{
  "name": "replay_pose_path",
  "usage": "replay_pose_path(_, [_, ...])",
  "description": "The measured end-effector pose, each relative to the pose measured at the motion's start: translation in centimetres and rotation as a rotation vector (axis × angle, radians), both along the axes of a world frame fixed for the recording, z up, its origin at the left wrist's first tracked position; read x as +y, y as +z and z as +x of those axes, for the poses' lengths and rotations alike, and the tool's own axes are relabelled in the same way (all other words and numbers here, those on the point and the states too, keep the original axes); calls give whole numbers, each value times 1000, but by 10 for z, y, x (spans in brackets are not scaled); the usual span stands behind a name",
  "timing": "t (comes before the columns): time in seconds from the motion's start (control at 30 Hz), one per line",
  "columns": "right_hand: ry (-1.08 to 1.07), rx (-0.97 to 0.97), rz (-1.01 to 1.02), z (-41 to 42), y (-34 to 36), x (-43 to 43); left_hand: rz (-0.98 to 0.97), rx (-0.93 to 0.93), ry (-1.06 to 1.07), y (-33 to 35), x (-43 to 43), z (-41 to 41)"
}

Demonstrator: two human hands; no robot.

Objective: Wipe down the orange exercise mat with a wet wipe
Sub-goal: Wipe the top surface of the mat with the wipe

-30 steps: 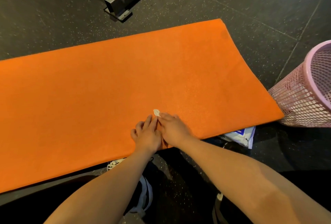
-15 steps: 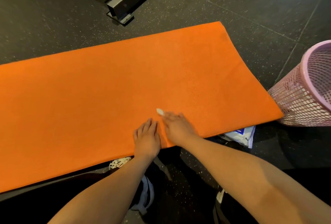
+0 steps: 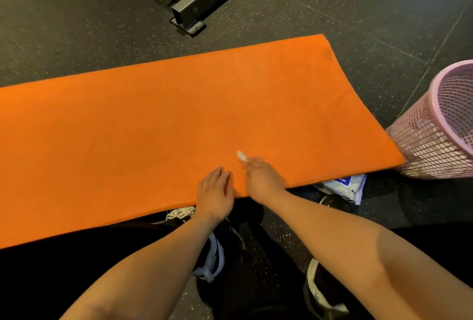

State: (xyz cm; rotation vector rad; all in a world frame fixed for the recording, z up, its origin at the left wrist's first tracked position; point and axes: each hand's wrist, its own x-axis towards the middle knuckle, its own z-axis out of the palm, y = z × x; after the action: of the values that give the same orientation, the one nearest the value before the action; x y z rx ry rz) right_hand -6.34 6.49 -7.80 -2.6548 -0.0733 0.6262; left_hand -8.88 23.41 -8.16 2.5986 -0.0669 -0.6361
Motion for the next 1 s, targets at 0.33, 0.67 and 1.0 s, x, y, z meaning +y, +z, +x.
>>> replay_pose_path(0.33, [100,11,104,-35,13,27,-90,-44,10,7,4,-10])
replay_pose_path(0.67, [-67,7,150,-41,28,25,-153,-37,107,21,0,-3])
replay_pose_path(1.0, [-389,31,379,-51,33,17,-189,-12,170,30,-8,-23])
